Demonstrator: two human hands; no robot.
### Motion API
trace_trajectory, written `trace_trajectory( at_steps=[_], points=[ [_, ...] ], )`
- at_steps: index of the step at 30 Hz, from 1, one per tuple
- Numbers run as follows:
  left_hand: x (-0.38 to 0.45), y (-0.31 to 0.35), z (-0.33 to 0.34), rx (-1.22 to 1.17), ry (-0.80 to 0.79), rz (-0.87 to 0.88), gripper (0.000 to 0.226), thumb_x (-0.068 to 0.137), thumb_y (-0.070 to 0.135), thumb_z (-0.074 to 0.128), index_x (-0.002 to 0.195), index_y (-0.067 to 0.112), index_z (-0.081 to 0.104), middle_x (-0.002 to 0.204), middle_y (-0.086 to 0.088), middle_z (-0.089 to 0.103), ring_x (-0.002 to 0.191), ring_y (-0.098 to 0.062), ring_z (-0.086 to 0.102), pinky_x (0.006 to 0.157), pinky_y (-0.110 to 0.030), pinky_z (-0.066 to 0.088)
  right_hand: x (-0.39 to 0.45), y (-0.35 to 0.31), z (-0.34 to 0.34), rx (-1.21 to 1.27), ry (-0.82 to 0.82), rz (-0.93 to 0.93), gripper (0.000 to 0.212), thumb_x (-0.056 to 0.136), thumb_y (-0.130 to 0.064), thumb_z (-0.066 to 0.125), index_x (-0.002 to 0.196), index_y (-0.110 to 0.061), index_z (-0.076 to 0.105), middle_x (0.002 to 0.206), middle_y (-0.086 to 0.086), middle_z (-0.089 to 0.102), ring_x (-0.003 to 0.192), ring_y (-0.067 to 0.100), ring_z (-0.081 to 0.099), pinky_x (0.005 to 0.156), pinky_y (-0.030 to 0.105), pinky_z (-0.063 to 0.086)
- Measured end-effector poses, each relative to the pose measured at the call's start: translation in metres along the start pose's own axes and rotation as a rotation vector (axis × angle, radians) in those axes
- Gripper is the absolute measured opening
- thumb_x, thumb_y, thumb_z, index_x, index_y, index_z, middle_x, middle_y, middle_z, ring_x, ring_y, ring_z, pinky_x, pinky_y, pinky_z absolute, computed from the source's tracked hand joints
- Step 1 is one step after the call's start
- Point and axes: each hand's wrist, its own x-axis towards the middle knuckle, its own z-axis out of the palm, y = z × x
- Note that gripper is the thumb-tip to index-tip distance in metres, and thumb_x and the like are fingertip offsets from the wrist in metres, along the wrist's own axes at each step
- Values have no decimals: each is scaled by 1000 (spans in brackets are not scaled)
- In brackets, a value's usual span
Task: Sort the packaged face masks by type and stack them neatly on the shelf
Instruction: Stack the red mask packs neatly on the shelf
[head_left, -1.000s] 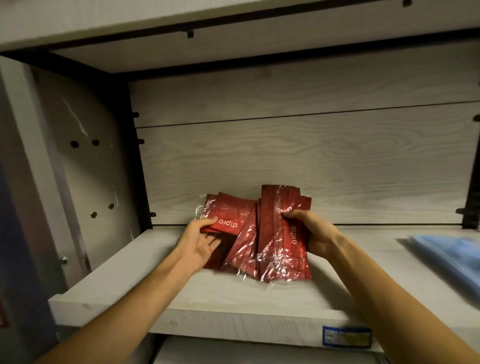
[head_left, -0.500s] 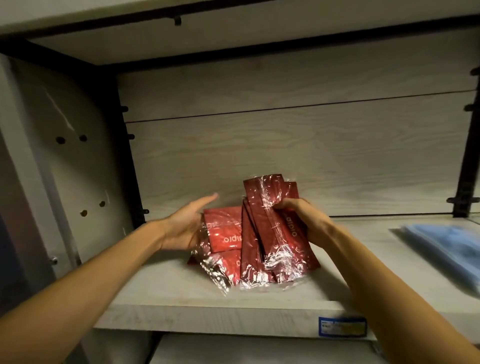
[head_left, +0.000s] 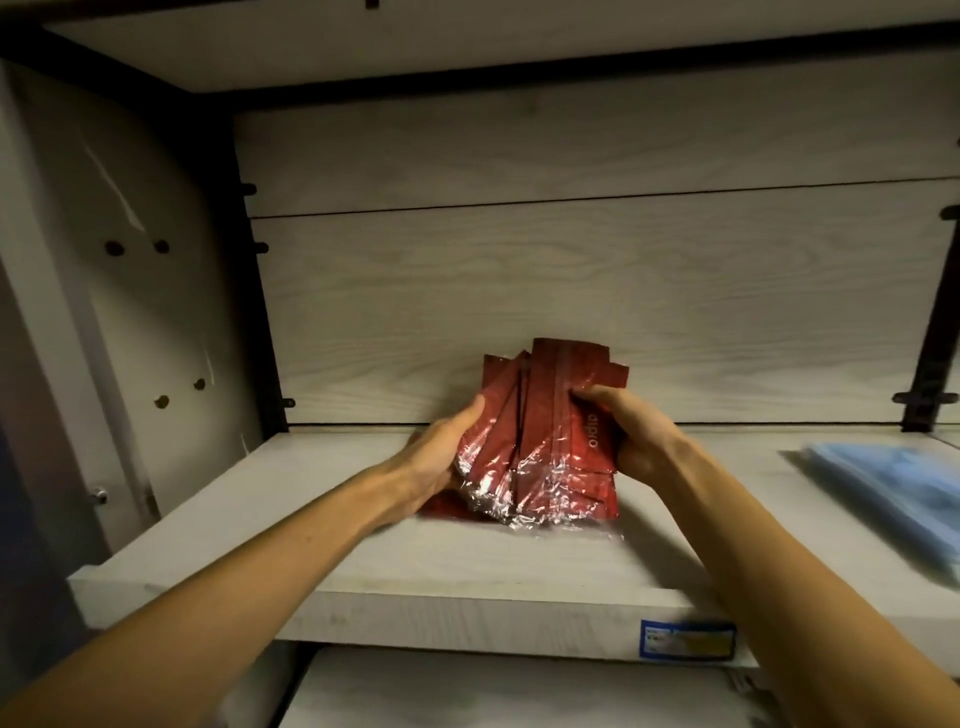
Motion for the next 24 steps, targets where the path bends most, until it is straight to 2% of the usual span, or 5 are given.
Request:
trace_trajectory(
  at_steps=[4,7,10,14,24],
  points=[
    [0,6,-1,370,238,211,61,79,85,41,110,43,73,116,19,72,114,3,62,113,-38,40,0,-6,-8,39,50,2,10,93,-15,61,85,-10,65,72,6,67,62,20,65,63,33,59],
    [7,8,-18,620,632,285,47,82,70,51,93,31,74,101,4,75,102,-19,68,94,-37,52,-1,-17,-30,187,159,-20,34,94,-13,53,61,-12,59,46,2,59,38,16,60,42,27,54],
    [5,-2,-33,819,530,23,41,84,61,64,106,27,70,117,-1,72,115,-25,63,97,-36,51,-5,-22,-49,290,199,23,23,94,-20,48,77,-11,61,56,6,67,46,20,67,50,31,56],
    [0,-18,-35,1060,401,-118,87,55,92,55,121,35,59,120,7,68,111,-23,64,94,-36,53,-5,-19,-47,176,213,53,20,92,-23,52,79,-11,61,62,7,67,52,22,67,60,32,53],
    [10,-23,-34,458,471,41,109,55,9,98,148,17,41,134,-10,56,122,-25,57,106,-41,48,7,1,-23,-210,159,100,14,87,-21,69,82,-8,66,60,7,67,47,18,64,45,25,55]
  ],
)
